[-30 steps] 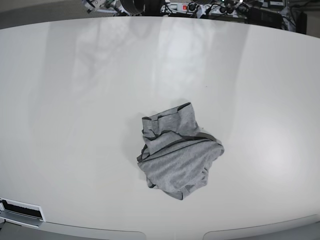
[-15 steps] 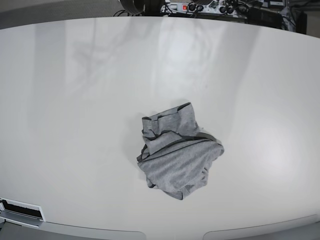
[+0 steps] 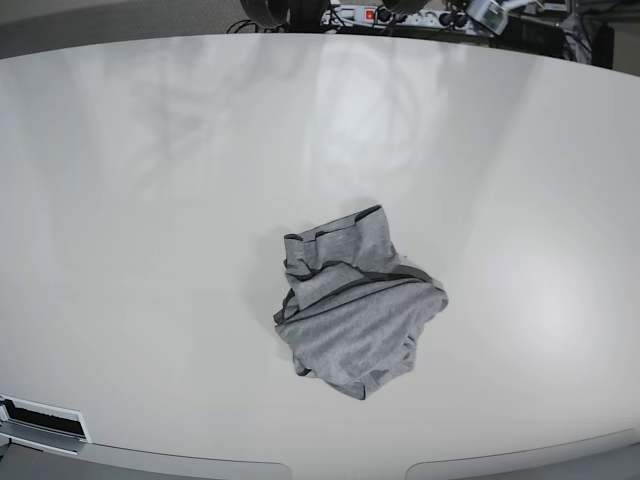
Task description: Layout the t-shirt on the table in an organized manner, then fold the t-shirt properly
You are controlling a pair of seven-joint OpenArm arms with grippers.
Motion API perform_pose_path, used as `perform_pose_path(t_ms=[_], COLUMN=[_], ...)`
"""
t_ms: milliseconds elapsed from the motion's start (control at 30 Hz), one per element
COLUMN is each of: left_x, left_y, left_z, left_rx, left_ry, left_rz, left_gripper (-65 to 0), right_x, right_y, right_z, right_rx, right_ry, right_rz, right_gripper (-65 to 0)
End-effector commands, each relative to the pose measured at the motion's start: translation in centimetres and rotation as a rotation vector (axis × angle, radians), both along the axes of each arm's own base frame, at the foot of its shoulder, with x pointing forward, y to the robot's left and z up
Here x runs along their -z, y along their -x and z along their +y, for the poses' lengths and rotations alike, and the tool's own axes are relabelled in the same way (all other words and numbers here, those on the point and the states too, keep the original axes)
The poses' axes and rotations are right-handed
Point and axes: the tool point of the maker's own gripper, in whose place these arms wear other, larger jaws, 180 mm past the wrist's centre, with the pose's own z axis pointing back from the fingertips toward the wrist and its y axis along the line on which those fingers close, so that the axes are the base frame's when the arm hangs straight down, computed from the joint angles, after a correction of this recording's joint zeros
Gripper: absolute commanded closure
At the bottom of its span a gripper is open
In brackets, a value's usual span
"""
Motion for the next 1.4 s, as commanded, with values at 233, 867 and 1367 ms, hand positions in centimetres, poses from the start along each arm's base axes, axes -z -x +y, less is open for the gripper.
perform_pose_path(t_ms=[233, 867, 1367], left_x=[-9.0, -9.4, -6.9], left_y=[-10.7, -21.1, -22.7], left_z=[1.9, 3.6, 3.6], left_rx=[-0.058, -0.093, -0.004], left_ry=[0.089, 0.104, 0.108], left_rz=[-0.334, -0.531, -0.478], left_gripper=[0.0, 0.0, 0.0], right_x=[-6.9, -4.7, 2.9], right_y=[-8.9, -28.1, -39.7], right_z=[3.4, 12.3, 14.3], right_rx=[-0.091, -0.049, 0.217], right_ry=[-0.118, -0.614, -0.636], right_rz=[-0.362, -0.534, -0.312], right_gripper=[0.0, -24.9, -33.2])
